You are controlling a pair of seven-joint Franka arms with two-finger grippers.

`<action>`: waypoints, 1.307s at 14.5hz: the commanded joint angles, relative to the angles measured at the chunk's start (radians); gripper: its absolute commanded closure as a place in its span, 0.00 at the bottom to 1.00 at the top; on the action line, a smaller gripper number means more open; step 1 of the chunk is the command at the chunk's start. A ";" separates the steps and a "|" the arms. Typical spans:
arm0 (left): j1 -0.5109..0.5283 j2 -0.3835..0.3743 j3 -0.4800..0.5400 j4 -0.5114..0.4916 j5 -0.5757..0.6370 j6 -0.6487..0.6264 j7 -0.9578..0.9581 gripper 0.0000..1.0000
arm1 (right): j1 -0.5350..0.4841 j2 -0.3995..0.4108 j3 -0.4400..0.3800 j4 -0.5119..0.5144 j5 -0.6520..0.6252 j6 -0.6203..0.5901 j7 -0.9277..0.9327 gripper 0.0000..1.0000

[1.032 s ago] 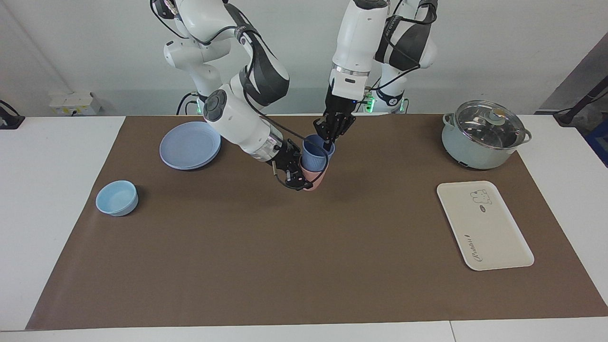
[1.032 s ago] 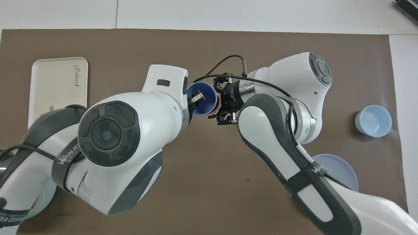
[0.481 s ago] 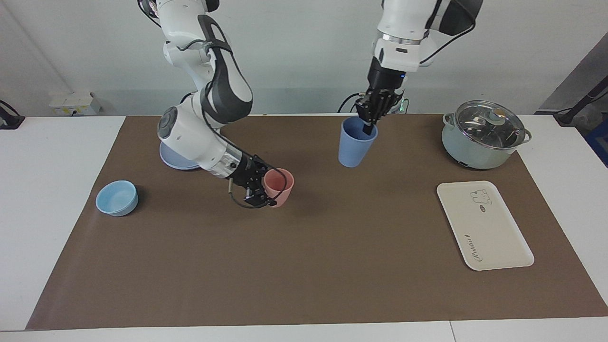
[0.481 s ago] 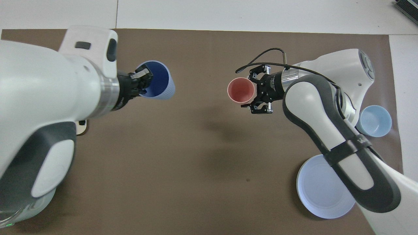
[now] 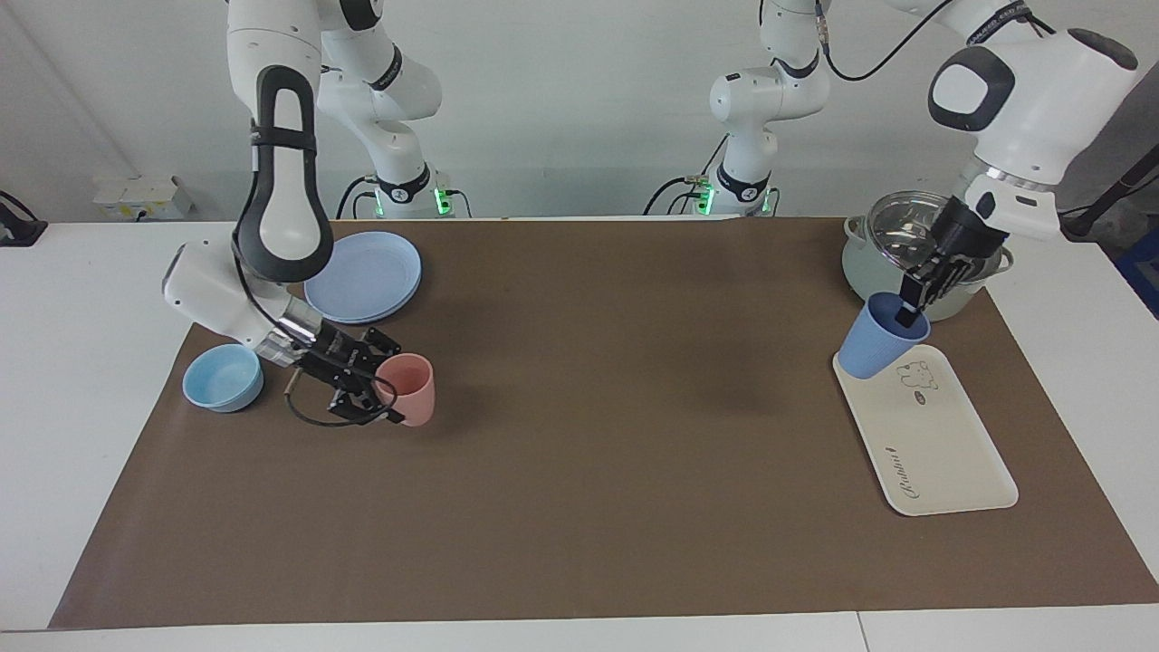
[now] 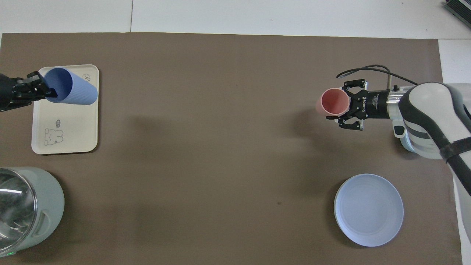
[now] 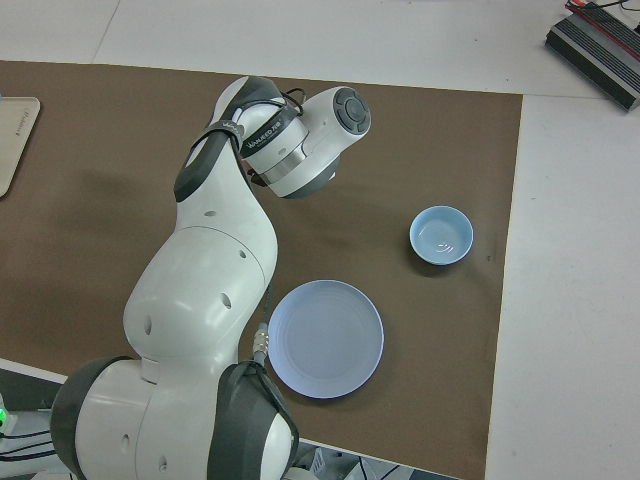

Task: Place cup on tray
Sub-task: 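Move the cup over the tray with the left gripper while the right withdraws, then lower the cup onto the cream tray with the left gripper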

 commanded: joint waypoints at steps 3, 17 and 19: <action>0.197 0.126 -0.018 -0.025 -0.049 0.095 0.359 1.00 | -0.126 0.030 0.016 -0.052 0.053 0.059 -0.036 1.00; 0.168 0.109 -0.021 -0.025 -0.077 0.112 0.502 0.00 | -0.126 0.018 0.010 -0.050 -0.153 0.124 -0.157 0.01; 0.147 0.054 -0.028 0.013 0.062 0.005 0.504 0.00 | -0.134 0.018 0.008 -0.049 -0.201 0.128 -0.297 0.01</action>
